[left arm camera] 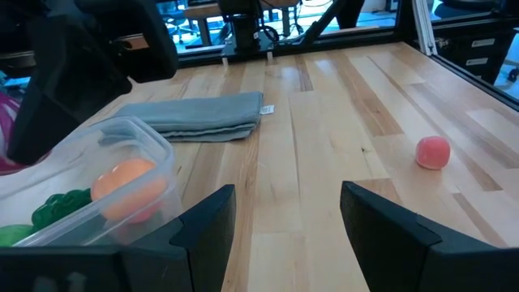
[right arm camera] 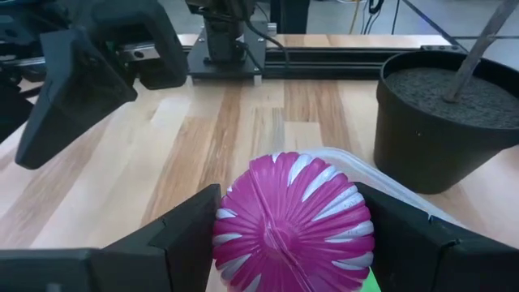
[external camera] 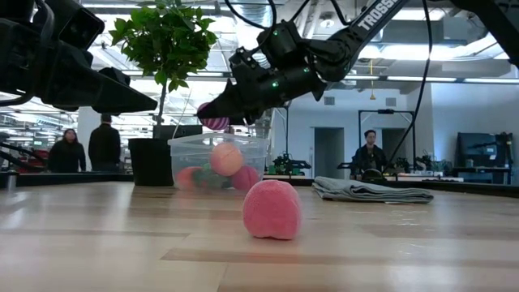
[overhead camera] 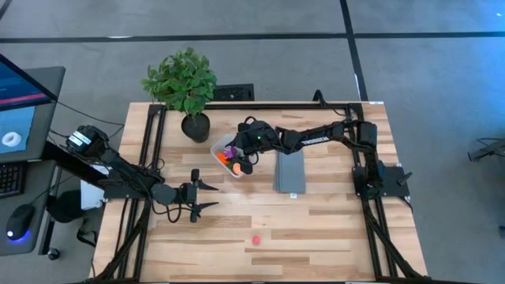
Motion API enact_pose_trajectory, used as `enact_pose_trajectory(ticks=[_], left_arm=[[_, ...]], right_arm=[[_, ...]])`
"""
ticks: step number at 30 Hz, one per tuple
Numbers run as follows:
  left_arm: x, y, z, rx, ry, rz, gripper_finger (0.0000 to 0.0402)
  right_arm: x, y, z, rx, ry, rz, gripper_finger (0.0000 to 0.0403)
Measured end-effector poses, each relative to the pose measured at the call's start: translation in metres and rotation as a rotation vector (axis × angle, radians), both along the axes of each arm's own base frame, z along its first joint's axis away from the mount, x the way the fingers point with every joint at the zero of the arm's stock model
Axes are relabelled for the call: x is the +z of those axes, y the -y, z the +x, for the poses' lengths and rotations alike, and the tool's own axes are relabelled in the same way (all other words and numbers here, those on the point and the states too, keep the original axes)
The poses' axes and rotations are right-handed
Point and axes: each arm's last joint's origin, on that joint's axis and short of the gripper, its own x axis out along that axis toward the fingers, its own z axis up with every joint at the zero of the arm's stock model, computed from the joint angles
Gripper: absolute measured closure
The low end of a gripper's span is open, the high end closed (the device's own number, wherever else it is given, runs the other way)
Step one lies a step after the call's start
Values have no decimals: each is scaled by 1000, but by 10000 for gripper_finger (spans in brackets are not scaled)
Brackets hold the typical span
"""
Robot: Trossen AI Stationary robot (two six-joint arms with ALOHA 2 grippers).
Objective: Pick and placing Produce into tupperware
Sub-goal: Put the purple onion into the transparent bin
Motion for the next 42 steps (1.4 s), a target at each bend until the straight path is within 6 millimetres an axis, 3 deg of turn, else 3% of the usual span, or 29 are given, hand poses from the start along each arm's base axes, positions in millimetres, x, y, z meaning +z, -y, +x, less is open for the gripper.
enact_pose_trajectory(ticks=[42], left_arm=[[0, 0, 0, -1, 0, -9, 188]], right_arm=[[-5, -10, -1, 20, -58, 5, 117]])
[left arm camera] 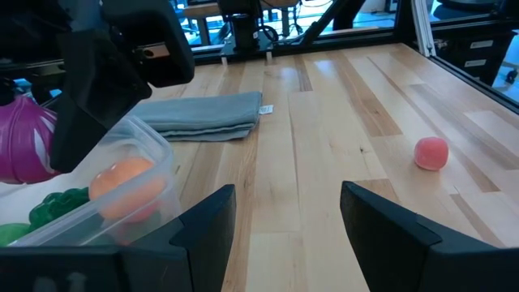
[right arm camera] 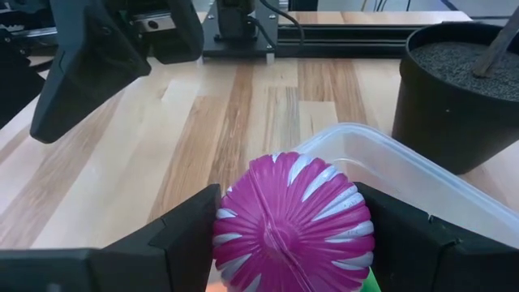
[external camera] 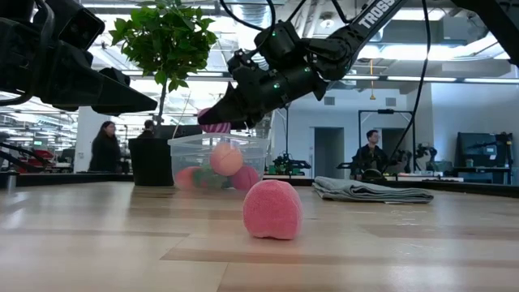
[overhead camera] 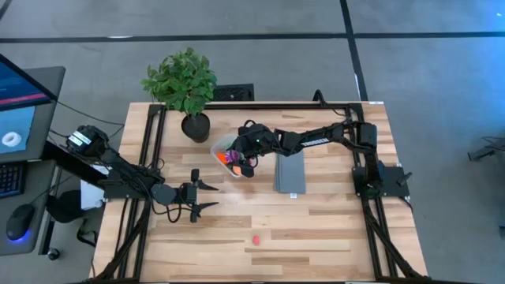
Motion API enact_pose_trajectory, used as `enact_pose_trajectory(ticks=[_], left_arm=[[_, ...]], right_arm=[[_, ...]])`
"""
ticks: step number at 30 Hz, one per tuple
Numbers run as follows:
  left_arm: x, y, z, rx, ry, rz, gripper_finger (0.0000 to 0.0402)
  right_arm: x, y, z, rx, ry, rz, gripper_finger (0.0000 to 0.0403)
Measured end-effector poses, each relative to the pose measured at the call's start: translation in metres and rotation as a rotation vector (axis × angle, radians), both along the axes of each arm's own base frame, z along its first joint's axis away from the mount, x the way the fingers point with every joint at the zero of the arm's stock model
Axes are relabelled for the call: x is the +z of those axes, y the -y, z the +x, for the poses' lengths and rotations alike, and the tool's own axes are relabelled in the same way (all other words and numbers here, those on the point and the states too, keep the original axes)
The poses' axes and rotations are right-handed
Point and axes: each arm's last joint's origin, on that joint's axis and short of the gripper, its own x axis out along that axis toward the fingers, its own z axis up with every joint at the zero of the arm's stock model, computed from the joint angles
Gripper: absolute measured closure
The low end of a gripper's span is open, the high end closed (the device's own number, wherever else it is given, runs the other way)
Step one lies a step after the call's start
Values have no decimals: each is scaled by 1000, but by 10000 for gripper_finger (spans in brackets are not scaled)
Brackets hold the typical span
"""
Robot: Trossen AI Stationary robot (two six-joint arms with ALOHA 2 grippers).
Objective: Pick and placing Produce into tupperware
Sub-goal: Put the purple onion into the transparent bin, then put the pink peach into the transparent bin
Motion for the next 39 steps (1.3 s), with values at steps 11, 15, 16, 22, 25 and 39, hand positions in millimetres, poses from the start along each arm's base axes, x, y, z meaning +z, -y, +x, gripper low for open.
enact_pose_trajectory(ticks=[11, 15, 16, 22, 25, 39], left_arm=[[0, 0, 0, -4, -1, -1, 188], [0, 0, 0, -4, -1, -1, 188], [0, 0, 0, -4, -1, -1, 188], [0, 0, 0, -3, -1, -1, 188], [0, 0, 0, -3, -1, -1, 188], [0, 0, 0, 6, 1, -20, 188]], right_arm=[[-1, 3, -1, -15, -11, 26, 117], [-1, 3, -1, -18, -11, 29, 116], [-1, 4, -1, -20, -12, 31, 116], [-1, 5, -1, -28, -13, 43, 98], [-1, 5, -1, -28, -13, 44, 63], [2, 2, 1, -8, 25, 12, 19]])
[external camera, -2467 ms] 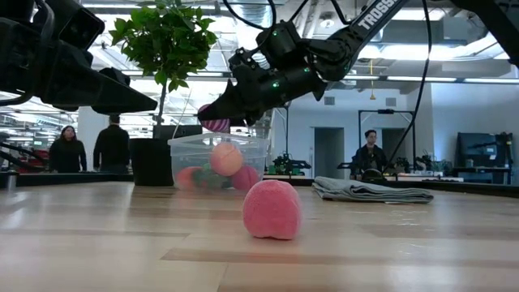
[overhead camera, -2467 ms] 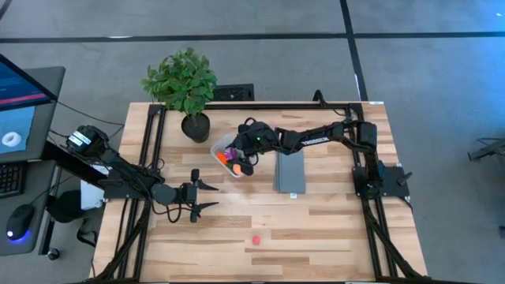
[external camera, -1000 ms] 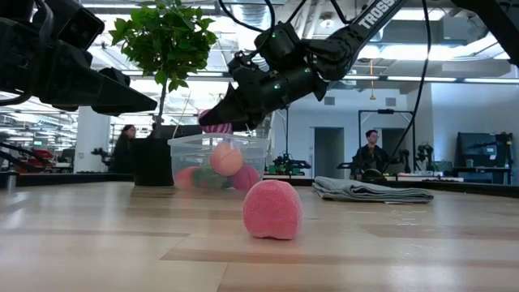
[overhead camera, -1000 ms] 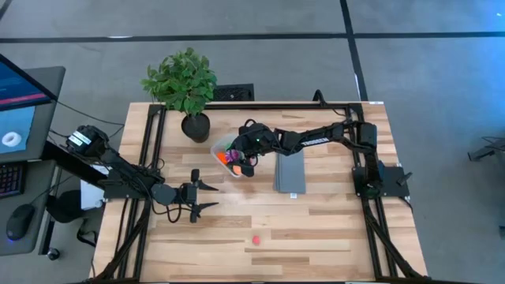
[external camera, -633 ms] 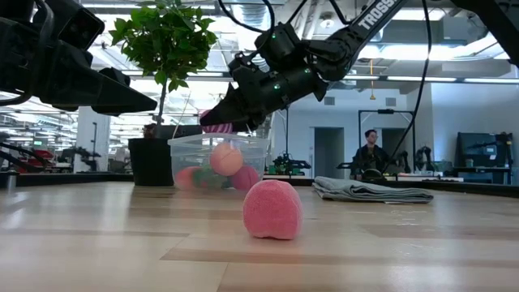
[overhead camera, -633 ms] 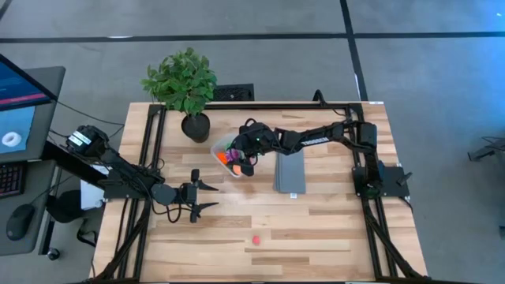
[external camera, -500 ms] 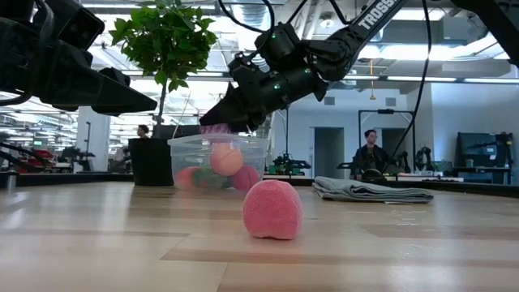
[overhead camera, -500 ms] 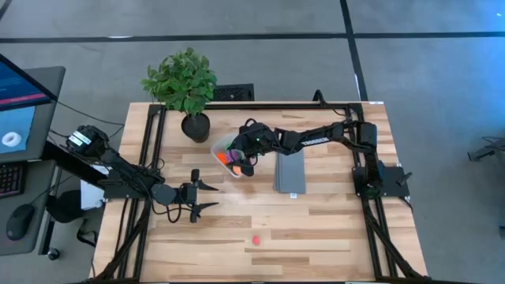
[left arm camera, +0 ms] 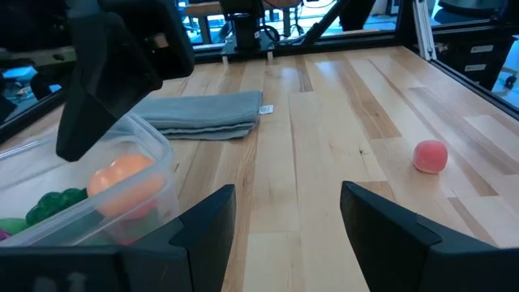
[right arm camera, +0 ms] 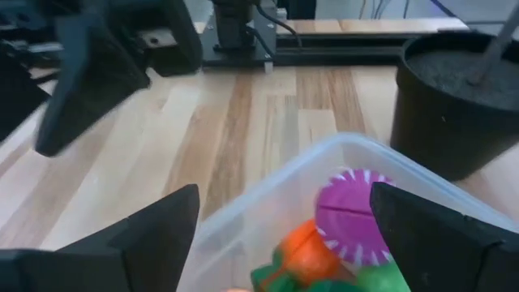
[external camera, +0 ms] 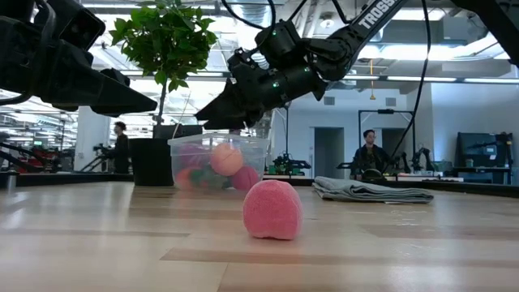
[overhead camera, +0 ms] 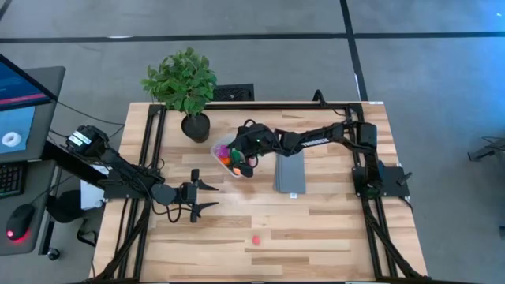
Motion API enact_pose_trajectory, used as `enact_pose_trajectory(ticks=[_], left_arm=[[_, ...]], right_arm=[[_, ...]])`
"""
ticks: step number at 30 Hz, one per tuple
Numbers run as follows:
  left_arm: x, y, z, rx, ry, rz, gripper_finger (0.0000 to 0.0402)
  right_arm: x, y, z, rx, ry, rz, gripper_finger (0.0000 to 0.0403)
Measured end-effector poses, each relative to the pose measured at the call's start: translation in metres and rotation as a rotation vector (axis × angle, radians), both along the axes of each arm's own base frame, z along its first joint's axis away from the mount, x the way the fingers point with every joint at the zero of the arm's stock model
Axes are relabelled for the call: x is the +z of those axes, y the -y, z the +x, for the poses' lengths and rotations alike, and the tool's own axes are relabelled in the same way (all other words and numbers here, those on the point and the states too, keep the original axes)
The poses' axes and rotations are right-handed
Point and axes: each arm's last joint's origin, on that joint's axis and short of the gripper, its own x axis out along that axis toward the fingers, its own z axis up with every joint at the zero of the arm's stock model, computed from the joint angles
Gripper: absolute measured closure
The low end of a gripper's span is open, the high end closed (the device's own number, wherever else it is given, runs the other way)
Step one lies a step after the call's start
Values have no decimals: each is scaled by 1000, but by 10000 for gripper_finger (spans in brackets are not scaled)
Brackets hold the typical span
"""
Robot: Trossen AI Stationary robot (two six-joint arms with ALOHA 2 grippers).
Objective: Pick and placing Produce into tupperware
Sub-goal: Put the pink peach into the transparent bin
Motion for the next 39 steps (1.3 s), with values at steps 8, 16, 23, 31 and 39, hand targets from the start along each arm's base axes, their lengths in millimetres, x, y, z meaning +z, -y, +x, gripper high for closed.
enact_pose_trajectory(ticks=[8, 16, 23, 31, 39], left_arm=[[0, 0, 0, 4, 1, -23, 188], [1, 1, 0, -23, 3, -33, 188], [7, 7, 5, -141, 22, -58, 188], [12, 14, 14, -238, 19, -44, 188], [-5, 28, 42, -244, -71, 20, 188]], right_arm=[[0, -1, -3, 25, -41, 3, 21], [16, -8, -19, 65, -160, 34, 21], [47, -36, -40, 170, -247, 49, 21], [70, -81, -73, 265, -431, 84, 23], [84, -131, -99, 325, -557, 150, 23]])
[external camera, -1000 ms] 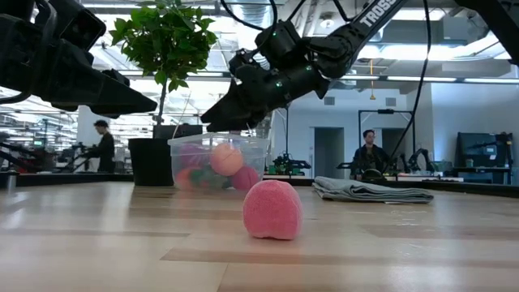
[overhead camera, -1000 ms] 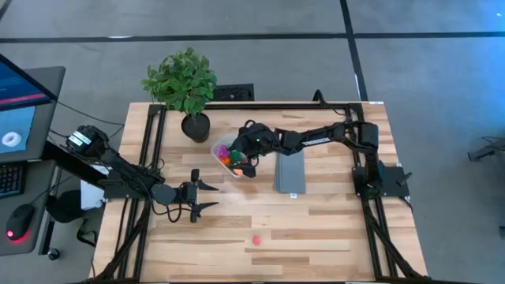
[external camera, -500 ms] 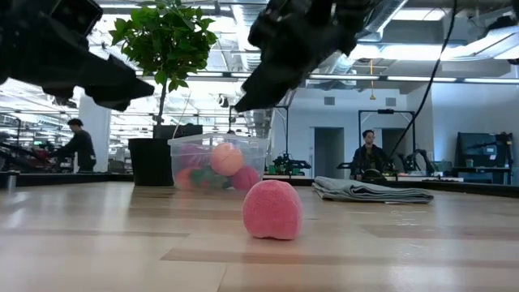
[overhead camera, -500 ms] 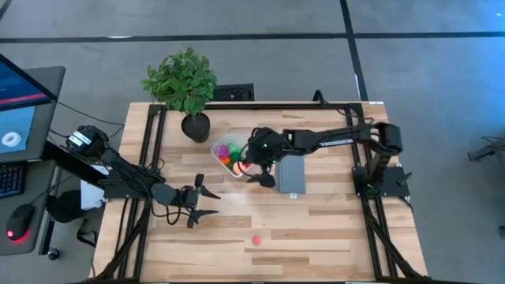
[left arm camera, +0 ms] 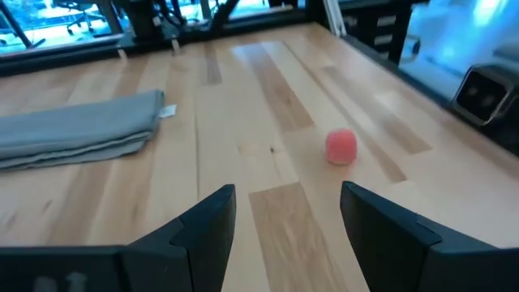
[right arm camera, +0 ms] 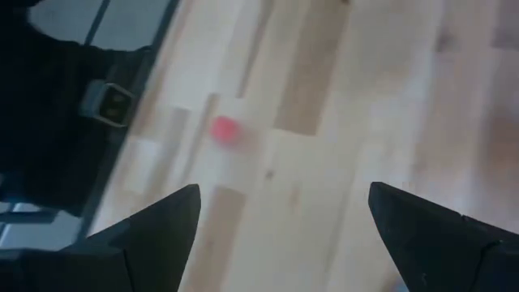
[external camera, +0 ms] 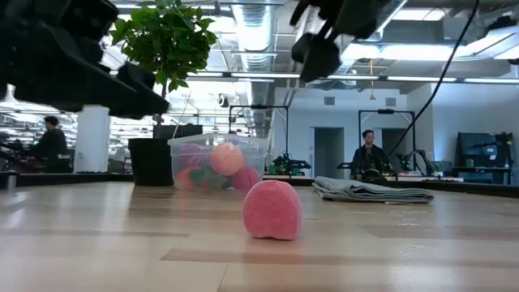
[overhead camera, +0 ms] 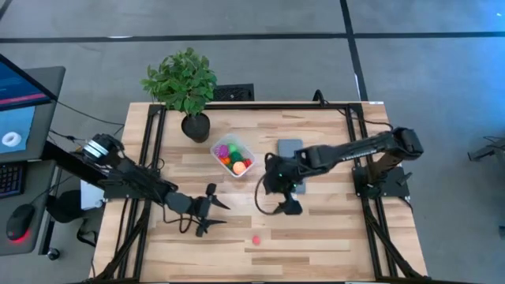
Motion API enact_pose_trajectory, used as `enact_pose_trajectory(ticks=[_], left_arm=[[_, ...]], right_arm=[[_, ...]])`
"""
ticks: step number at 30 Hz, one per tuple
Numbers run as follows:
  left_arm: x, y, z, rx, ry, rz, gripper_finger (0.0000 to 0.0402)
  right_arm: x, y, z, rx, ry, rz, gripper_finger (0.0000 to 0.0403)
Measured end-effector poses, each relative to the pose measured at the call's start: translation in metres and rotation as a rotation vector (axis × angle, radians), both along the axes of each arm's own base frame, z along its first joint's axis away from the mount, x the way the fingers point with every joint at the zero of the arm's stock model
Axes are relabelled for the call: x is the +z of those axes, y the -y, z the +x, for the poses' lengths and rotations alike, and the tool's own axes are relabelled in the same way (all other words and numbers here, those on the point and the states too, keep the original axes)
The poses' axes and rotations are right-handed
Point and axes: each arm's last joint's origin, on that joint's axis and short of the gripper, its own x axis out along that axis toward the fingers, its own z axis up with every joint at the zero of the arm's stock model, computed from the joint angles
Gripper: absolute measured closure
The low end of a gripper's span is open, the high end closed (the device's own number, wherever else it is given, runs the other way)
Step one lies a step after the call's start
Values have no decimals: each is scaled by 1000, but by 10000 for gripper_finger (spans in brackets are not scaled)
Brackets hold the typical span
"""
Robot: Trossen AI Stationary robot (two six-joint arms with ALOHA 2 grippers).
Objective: Pick and placing Produce into tupperware
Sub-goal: Put the pink peach into the transparent bin
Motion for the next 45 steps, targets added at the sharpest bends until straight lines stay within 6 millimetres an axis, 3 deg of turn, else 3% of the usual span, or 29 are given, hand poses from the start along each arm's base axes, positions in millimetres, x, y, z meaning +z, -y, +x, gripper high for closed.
enact_pose_trajectory(ticks=[11, 18, 26, 29, 33, 38, 45], left_arm=[[-9, 23, 51, -141, -15, 59, 188], [-6, 26, 55, -152, -15, 74, 188], [-4, 26, 57, -156, -9, 41, 188], [-3, 25, 59, -151, -11, 38, 188], [-1, 22, 65, -140, -28, 29, 188], [4, 23, 76, -150, -74, 28, 188], [12, 29, 88, -144, -141, 27, 188]], right_arm=[[1, -58, -19, 15, -75, -4, 23], [10, -91, -38, -56, -7, -139, 24], [24, -126, -94, -141, 276, -286, 24], [22, -129, -123, -207, 411, -350, 24], [17, -123, -149, -252, 544, -274, 24], [7, -113, -165, -264, 712, -117, 24], [-28, -95, -175, -293, 712, -179, 24]])
